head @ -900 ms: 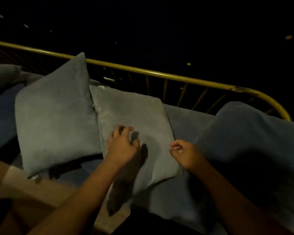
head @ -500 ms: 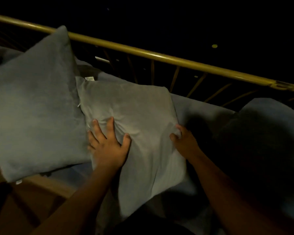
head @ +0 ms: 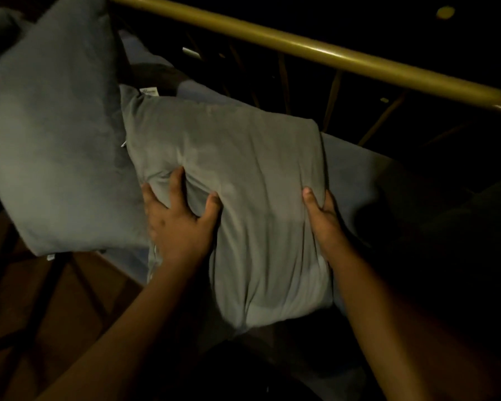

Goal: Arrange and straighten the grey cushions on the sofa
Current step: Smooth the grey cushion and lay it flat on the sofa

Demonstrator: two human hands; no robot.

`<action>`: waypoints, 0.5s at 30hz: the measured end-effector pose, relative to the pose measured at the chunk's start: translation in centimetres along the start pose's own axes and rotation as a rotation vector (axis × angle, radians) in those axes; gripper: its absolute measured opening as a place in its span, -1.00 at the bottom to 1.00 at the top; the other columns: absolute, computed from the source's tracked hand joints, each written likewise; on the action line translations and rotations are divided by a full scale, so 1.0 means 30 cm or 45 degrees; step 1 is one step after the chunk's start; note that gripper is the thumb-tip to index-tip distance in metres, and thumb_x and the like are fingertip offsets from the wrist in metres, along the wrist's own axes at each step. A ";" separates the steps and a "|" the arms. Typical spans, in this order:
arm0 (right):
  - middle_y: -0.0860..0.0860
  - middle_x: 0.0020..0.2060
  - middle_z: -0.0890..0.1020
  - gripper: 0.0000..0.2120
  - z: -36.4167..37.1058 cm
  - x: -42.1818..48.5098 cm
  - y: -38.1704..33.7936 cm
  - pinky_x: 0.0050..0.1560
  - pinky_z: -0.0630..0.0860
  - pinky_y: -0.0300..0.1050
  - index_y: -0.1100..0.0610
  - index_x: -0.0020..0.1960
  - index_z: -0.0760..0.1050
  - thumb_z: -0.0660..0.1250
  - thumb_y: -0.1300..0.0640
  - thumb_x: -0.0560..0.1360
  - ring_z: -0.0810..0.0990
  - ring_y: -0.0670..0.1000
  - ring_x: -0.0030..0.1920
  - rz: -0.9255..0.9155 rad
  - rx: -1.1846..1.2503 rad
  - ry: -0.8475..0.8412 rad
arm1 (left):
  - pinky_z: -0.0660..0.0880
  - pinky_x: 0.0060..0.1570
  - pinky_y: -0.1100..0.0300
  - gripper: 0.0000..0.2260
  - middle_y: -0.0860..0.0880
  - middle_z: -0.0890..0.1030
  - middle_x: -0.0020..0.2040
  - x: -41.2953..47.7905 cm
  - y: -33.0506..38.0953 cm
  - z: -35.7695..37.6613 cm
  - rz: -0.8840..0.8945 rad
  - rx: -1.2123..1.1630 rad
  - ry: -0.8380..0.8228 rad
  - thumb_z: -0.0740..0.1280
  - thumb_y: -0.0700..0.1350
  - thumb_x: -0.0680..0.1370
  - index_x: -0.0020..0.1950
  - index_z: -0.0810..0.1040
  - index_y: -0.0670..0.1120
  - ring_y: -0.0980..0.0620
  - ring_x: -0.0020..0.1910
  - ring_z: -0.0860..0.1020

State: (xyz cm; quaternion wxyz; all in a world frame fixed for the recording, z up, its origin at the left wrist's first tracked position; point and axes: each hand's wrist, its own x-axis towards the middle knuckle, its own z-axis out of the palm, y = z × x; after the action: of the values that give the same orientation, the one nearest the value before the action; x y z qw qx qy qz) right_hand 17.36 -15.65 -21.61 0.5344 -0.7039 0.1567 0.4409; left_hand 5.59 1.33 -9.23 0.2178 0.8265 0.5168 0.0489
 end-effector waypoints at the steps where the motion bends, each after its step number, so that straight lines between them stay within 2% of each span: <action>1: 0.01 0.38 0.41 -0.19 0.012 -0.014 -0.004 0.30 0.40 0.13 -0.22 0.45 0.17 0.26 -0.47 0.28 0.44 0.12 0.29 -0.011 0.027 0.006 | 0.22 0.36 -0.21 -0.39 -0.19 0.09 0.51 0.001 0.003 -0.008 0.007 -0.015 0.004 0.24 0.33 0.39 0.40 0.13 0.30 -0.25 0.45 0.18; 3: 0.03 0.39 0.40 -0.20 0.030 -0.050 -0.014 0.32 0.38 0.14 -0.16 0.46 0.18 0.27 -0.43 0.31 0.42 0.14 0.31 -0.037 0.030 0.028 | 0.28 0.32 -0.21 -0.39 -0.18 0.18 0.47 0.000 0.008 -0.030 0.005 -0.047 -0.004 0.25 0.30 0.39 0.39 0.14 0.30 -0.24 0.39 0.27; 5: 0.03 0.41 0.38 -0.19 0.034 -0.098 -0.022 0.34 0.35 0.14 -0.15 0.47 0.16 0.28 -0.41 0.32 0.39 0.13 0.35 -0.081 0.023 0.039 | 0.28 0.33 -0.19 -0.39 -0.17 0.21 0.46 -0.011 0.014 -0.058 0.025 -0.076 -0.019 0.26 0.30 0.38 0.39 0.14 0.32 -0.23 0.38 0.28; 9: 0.01 0.41 0.38 -0.15 0.012 -0.243 -0.023 0.36 0.34 0.12 -0.16 0.47 0.15 0.33 -0.41 0.28 0.38 0.11 0.36 -0.156 0.025 0.082 | 0.29 0.32 -0.14 -0.35 -0.14 0.21 0.47 -0.029 0.016 -0.161 0.114 -0.168 -0.061 0.26 0.40 0.32 0.36 0.14 0.37 -0.21 0.39 0.28; 13: 0.01 0.43 0.35 0.10 0.005 -0.423 -0.059 0.39 0.30 0.14 -0.16 0.49 0.10 0.32 -0.55 0.06 0.35 0.11 0.39 -0.191 0.012 0.091 | 0.31 0.22 0.06 -0.33 -0.10 0.28 0.41 -0.046 0.001 -0.319 0.259 -0.263 -0.044 0.28 0.45 0.27 0.34 0.16 0.39 -0.14 0.33 0.37; 15: 0.02 0.43 0.34 0.13 0.020 -0.515 -0.104 0.38 0.31 0.15 -0.17 0.49 0.06 0.34 -0.55 0.05 0.36 0.12 0.38 -0.245 0.004 0.079 | 0.29 0.22 0.11 -0.32 -0.11 0.30 0.39 -0.055 -0.012 -0.408 0.290 -0.300 -0.011 0.28 0.45 0.28 0.35 0.16 0.37 -0.12 0.32 0.39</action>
State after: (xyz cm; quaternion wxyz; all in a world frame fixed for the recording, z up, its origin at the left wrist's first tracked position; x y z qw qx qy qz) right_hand 10.57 -17.78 -7.55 0.5704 -0.7282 0.1057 0.3651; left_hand 0.77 3.81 1.87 0.3086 0.8487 0.4094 0.1299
